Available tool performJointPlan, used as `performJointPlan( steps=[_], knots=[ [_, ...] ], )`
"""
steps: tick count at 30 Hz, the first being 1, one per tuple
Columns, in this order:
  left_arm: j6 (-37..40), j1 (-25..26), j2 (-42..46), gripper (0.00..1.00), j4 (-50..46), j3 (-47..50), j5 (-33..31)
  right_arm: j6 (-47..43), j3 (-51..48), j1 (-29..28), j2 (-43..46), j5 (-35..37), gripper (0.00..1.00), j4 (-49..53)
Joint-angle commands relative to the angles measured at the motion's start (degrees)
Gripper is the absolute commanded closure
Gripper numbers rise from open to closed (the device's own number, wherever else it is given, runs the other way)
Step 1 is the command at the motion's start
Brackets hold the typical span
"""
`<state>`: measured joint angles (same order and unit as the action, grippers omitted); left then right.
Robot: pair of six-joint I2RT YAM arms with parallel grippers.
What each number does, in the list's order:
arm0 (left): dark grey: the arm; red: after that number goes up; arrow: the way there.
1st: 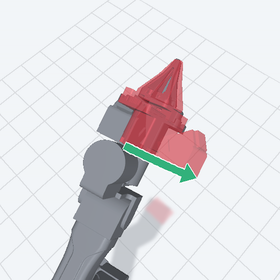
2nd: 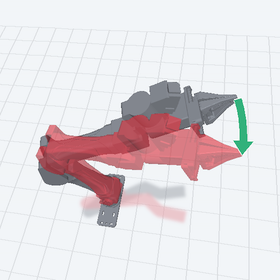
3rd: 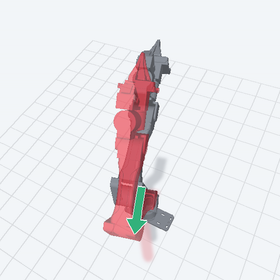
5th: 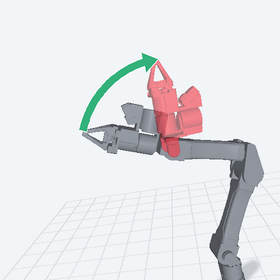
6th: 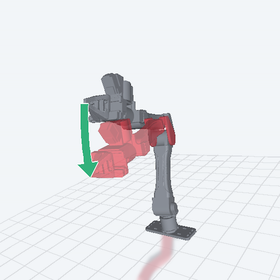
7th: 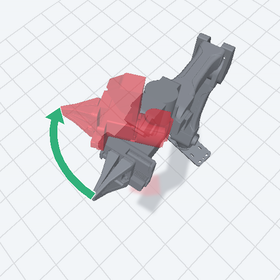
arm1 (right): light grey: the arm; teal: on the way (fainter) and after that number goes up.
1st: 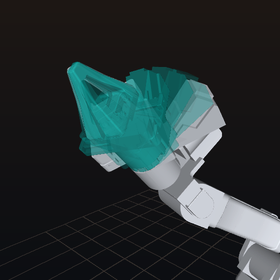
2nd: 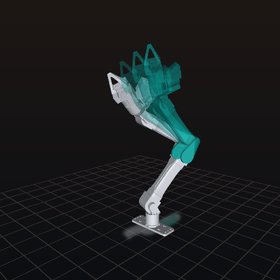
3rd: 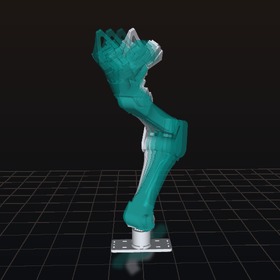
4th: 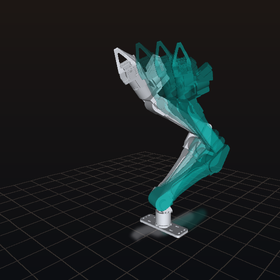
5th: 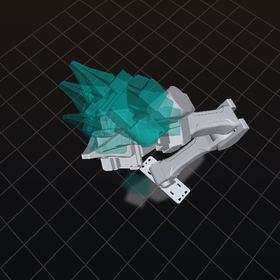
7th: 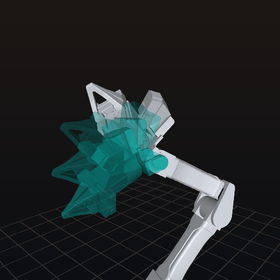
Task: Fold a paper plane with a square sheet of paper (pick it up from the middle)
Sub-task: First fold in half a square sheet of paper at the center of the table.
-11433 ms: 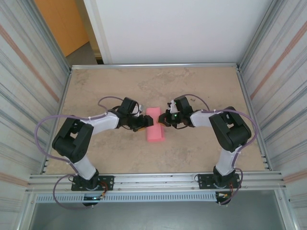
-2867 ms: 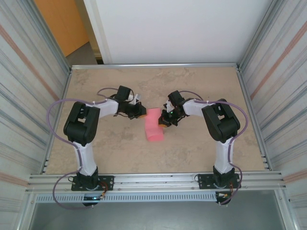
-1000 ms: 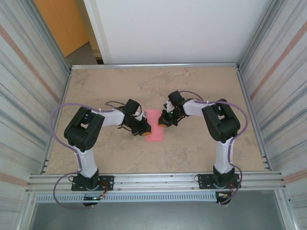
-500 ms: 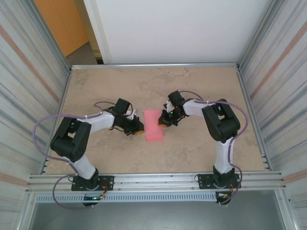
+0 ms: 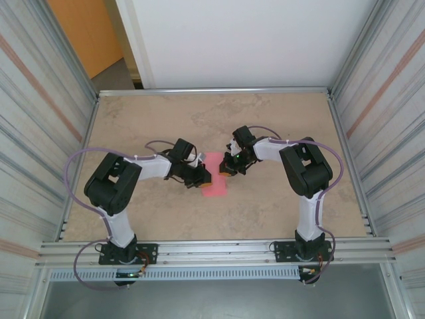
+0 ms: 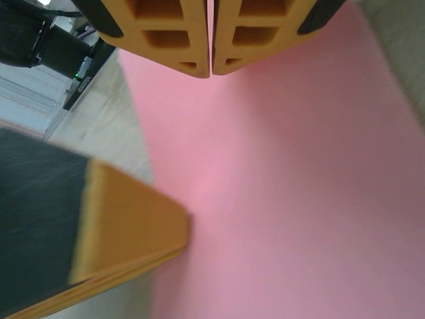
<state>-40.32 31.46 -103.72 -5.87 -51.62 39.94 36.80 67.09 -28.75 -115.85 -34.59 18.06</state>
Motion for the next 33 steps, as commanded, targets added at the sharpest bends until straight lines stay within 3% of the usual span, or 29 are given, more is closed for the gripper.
performJointPlan(
  steps=[1,7,15,22,28,33],
  knots=[
    [3.2,-0.4,-0.7,0.88,-1.2,2.1,1.2,-0.9,-5.5,0.1,-9.5,17.5,0.98,13.0],
    [7.6,-0.4,1.8,0.89,-8.2,5.3,-1.5,-0.6,-5.5,0.0,-9.6,17.9,0.98,12.9],
    [6.7,-0.1,9.4,0.89,-11.0,13.1,-4.6,-0.4,-5.4,-0.1,-9.3,18.2,0.98,13.1],
    [5.3,-0.8,16.5,0.88,-12.3,6.7,-6.6,-0.6,-1.7,-0.8,-6.0,15.9,0.96,14.2],
    [2.1,-3.3,13.6,0.84,-5.8,2.3,-6.3,0.2,8.1,-1.3,1.3,9.5,0.82,13.6],
    [0.2,-4.0,8.9,0.78,-2.1,-1.9,-5.3,3.1,8.4,-0.7,9.1,10.8,0.65,12.0]
  ],
)
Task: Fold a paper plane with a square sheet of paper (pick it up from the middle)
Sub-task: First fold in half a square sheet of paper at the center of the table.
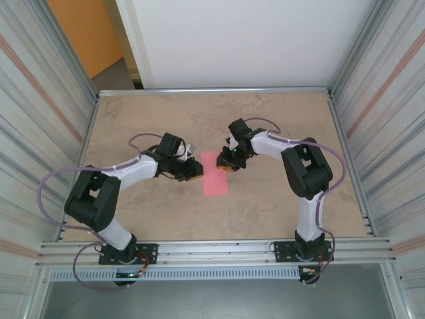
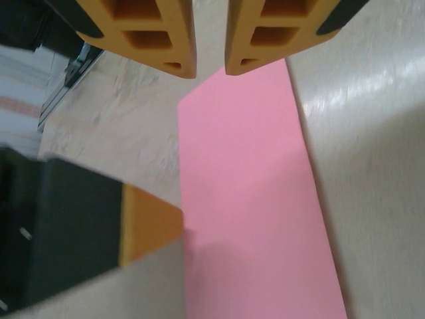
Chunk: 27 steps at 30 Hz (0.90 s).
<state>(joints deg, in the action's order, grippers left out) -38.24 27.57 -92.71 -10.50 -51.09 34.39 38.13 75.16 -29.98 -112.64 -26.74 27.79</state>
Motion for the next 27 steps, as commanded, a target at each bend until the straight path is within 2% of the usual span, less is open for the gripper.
performJointPlan(
  steps=[1,4,6,10,16,27],
  knots=[
    [-2.1,-0.1,-3.3,0.78,2.9,-3.5,0.4,2.4,-1.2,0.7,7.5,3.9,0.63,1.6],
    [-3.0,0.0,-6.5,0.78,2.2,-6.6,-0.2,4.4,-7.2,1.4,12.5,6.5,0.59,0.0],
    [-3.8,-0.1,-8.4,0.77,-1.5,-8.8,-3.7,5.5,-11.1,1.7,15.4,7.1,0.58,-1.4],
    [-5.2,-0.1,-11.7,0.77,-2.5,-11.2,-5.4,7.8,-17.1,1.6,18.7,5.0,0.58,-3.8],
    [-6.2,-0.1,-15.7,0.77,-2.0,-13.5,-6.2,8.9,-21.7,-0.6,19.0,1.2,0.59,-7.1],
    [-9.0,-1.0,-19.9,0.79,-6.1,-13.9,-8.9,9.1,-23.6,-2.4,16.6,-1.2,0.61,-8.9]
  ],
)
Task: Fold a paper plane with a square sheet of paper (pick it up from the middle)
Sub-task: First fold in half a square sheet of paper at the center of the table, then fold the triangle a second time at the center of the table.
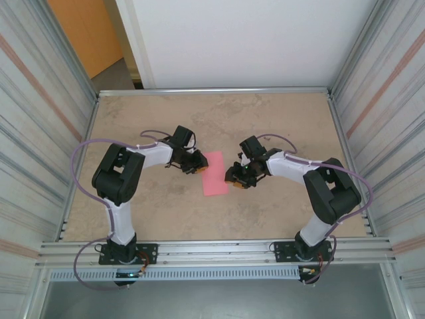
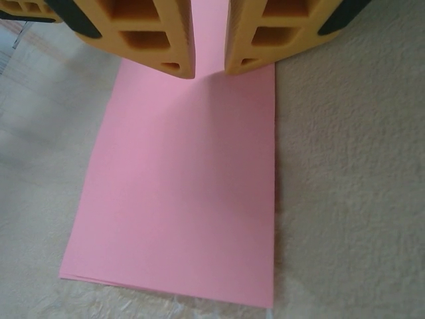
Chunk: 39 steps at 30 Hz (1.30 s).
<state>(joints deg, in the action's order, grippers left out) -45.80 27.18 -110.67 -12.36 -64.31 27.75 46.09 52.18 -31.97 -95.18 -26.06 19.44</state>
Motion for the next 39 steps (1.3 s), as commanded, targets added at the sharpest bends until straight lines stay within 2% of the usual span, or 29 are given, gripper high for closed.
performJointPlan(
  steps=[1,11,22,31,39],
  knots=[
    [-1.4,-0.7,-2.3,0.79,-4.6,-0.7,-2.2,1.2,-0.8,-0.5,-0.9,-2.2,0.61,-0.7],
    [-1.3,-0.8,-3.5,0.79,-6.5,-1.1,-2.7,-0.8,-0.4,-1.9,-3.4,-4.1,0.62,0.2],
    [-1.1,-0.9,-4.8,0.8,-7.1,-1.3,-2.2,-2.0,0.4,-3.1,-5.5,-4.5,0.68,-0.3],
    [-1.0,-0.9,-5.0,0.79,-7.0,-1.5,-1.7,-1.9,0.5,-3.1,-5.5,-6.2,0.75,-2.1],
    [-0.9,-0.9,-5.2,0.79,-6.8,-1.3,-1.6,-1.2,0.0,-2.9,-4.2,-5.3,0.78,-3.1]
  ],
)
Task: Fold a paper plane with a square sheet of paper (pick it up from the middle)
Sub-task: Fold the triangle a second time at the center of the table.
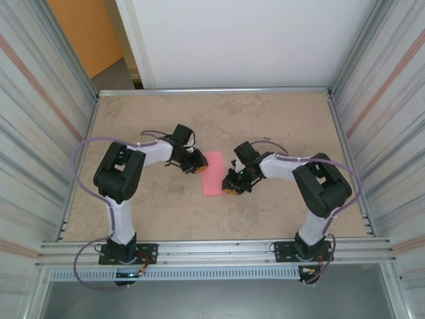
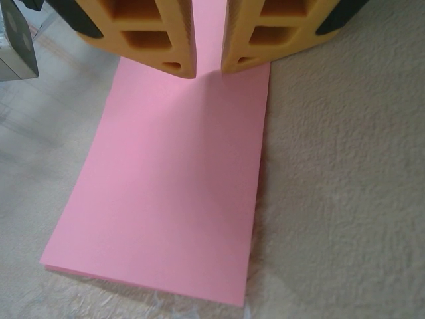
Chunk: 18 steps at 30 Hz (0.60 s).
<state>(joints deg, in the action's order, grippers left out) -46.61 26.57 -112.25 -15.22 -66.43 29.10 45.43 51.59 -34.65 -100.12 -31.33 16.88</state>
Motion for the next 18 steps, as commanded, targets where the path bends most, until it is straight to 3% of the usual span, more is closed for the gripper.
performJointPlan(
  steps=[1,18],
  knots=[
    [0.0,-0.3,-3.6,0.79,-4.0,0.8,-2.9,-0.5,0.4,0.0,1.2,0.1,0.77,-0.7],
    [-0.1,-0.3,-3.8,0.79,-3.6,0.7,-2.5,1.8,-1.0,1.6,0.9,-1.0,0.76,-5.4]
  ],
)
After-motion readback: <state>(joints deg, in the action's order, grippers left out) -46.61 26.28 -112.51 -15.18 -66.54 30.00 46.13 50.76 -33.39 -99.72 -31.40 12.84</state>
